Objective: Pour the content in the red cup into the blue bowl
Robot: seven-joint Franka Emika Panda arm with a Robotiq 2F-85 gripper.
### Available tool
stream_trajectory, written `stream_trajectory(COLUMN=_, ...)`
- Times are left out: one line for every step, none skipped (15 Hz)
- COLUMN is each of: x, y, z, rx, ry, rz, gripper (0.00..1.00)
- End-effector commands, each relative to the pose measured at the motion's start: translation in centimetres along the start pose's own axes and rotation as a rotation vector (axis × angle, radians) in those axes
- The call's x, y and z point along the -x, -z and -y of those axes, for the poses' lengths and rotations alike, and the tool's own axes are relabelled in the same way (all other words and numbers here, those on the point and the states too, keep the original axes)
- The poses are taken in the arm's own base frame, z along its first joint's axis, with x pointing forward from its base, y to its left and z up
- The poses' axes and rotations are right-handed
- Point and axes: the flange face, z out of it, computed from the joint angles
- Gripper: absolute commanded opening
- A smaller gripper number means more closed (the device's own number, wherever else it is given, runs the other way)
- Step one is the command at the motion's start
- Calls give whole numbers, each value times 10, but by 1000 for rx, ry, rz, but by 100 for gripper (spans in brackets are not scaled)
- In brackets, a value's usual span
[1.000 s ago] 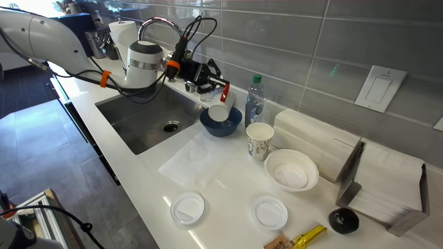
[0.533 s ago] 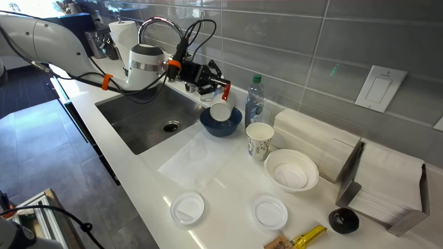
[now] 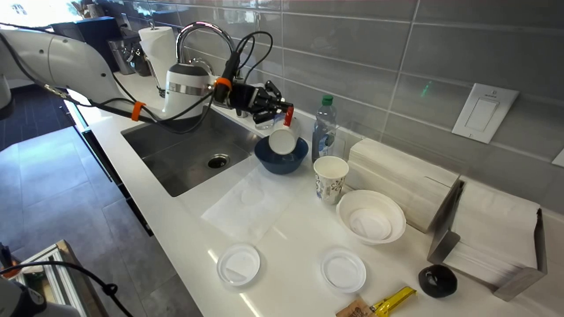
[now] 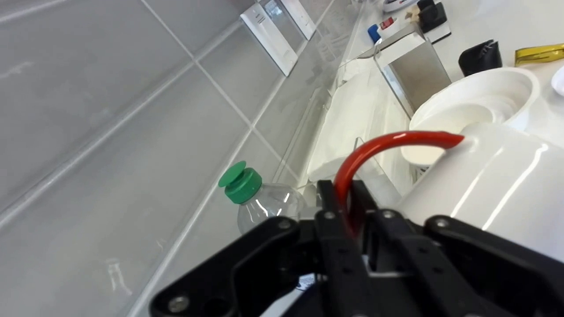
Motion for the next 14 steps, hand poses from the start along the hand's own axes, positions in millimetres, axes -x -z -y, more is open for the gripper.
stream_trajectory(x=-5, y=3, z=-7, rx=70, ry=83, rz=57, gripper=3)
stream_trajectory(x=-7, y=4, z=-6, rx=79, ry=99, rz=61, gripper=3)
stream_trajectory(x=-8, y=5, z=-5, rx=91, ry=114, rz=66, gripper=3)
stream_trajectory(x=-9, y=5, z=-4, rx=105, ry=130, rz=76, gripper=3)
stream_trajectory(x=-11, y=6, z=-4, rx=118, ry=146, rz=82, gripper=3)
stream_trajectory(x=-13, y=7, z=-2, rx=133, ry=165, rz=91, gripper=3)
stream_trajectory(x=-14, y=7, z=-1, rx=144, ry=183, rz=98, gripper=3)
stream_trajectory(x=-16, y=8, z=0, rx=160, ry=196, rz=103, gripper=3)
stream_trajectory(x=-17, y=8, z=1, rx=173, ry=213, rz=110, gripper=3)
stream_trajectory(x=-19, y=8, z=2, rx=186, ry=229, rz=118, gripper=3)
stream_trajectory(x=-20, y=9, z=3, rx=197, ry=244, rz=123, gripper=3)
stream_trajectory(x=-22, y=10, z=3, rx=210, ry=258, rz=129, gripper=3)
stream_trajectory(x=-22, y=10, z=4, rx=220, ry=271, rz=133, gripper=3)
stream_trajectory(x=-24, y=11, z=5, rx=231, ry=282, rz=135, gripper=3)
